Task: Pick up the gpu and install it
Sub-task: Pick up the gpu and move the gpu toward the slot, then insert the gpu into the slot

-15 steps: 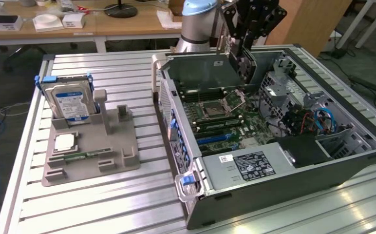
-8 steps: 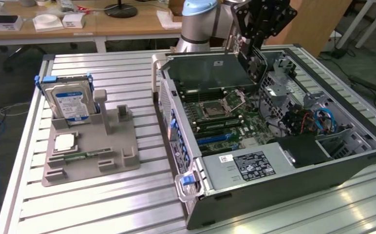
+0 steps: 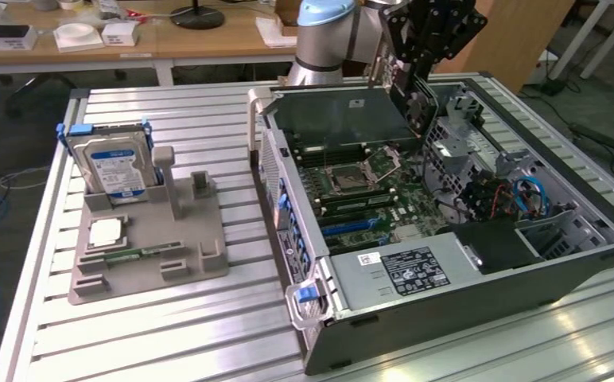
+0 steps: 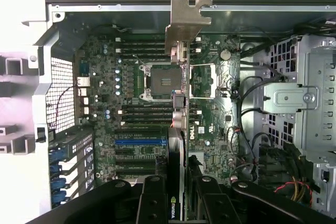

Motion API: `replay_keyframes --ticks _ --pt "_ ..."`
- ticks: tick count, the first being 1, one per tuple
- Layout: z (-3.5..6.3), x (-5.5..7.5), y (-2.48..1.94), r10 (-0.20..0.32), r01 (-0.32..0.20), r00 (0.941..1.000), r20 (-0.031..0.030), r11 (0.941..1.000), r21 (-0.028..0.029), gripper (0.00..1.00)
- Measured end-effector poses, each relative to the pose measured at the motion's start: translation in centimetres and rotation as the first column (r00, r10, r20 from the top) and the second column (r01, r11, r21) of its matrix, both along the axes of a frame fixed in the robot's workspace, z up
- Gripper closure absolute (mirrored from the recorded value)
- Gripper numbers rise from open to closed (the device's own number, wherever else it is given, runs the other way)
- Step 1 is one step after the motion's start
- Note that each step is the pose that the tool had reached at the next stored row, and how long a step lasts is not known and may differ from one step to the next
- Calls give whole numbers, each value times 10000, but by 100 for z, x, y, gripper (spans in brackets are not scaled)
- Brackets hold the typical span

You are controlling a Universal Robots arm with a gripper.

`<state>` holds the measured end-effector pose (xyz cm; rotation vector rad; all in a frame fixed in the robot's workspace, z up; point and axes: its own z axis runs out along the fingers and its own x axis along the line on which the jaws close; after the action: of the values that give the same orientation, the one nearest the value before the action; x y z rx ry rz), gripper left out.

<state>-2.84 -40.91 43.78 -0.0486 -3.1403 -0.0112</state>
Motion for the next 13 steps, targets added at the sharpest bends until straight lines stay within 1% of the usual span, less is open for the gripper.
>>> replay_keyframes --ticks 10,13 --pt "0 0 0 1 -1 10000 0 10000 1 74" --pt "0 0 0 204 -204 9998 0 9998 0 74"
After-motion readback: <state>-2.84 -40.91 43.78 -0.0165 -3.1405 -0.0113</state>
